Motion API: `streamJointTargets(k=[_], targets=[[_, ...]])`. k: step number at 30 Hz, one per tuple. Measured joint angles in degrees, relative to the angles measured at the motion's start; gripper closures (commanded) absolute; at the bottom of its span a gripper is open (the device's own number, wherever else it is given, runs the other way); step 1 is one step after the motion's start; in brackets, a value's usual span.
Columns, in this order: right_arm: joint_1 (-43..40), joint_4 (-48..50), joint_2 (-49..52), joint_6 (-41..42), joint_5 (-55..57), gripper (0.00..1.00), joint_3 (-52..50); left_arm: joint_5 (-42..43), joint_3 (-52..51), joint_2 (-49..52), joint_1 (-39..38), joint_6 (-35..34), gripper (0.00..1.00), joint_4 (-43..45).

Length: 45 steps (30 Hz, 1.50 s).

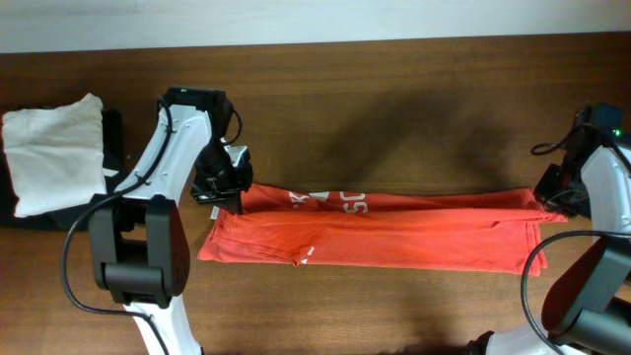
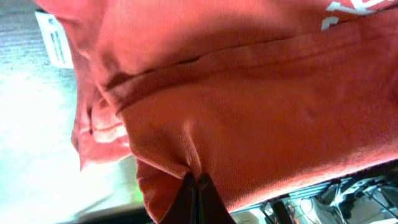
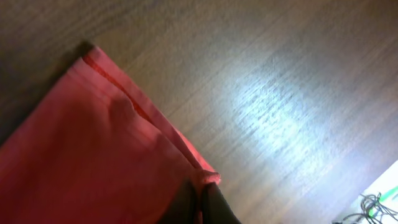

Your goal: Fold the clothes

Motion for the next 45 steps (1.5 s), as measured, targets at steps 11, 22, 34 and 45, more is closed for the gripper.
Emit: streamJointTargets(k=[11,22,34,45], targets=[[-0.11,-5.25,0.0,-0.09,0.26,0.54,0.0,-2.67,-0.13,0.0,0.0,0.42,0.39,1.05],[-0.39,-4.5,0.02,-5.81,-3.98,0.43,-1.49,-3.56,-0.15,0.0,0.0,0.42,0.38,8.15],[-4.96,5.68,4.48,-16.76,-10.6,0.39,-5.27,-3.58,-0.2,0.0,0.0,0.37,0.38,10.27],[-4.96,7.06,10.4,-21.77,-11.78,0.35,-6.69,-3.58,-0.17,0.0,0.0,-0.7,0.37,11.08]])
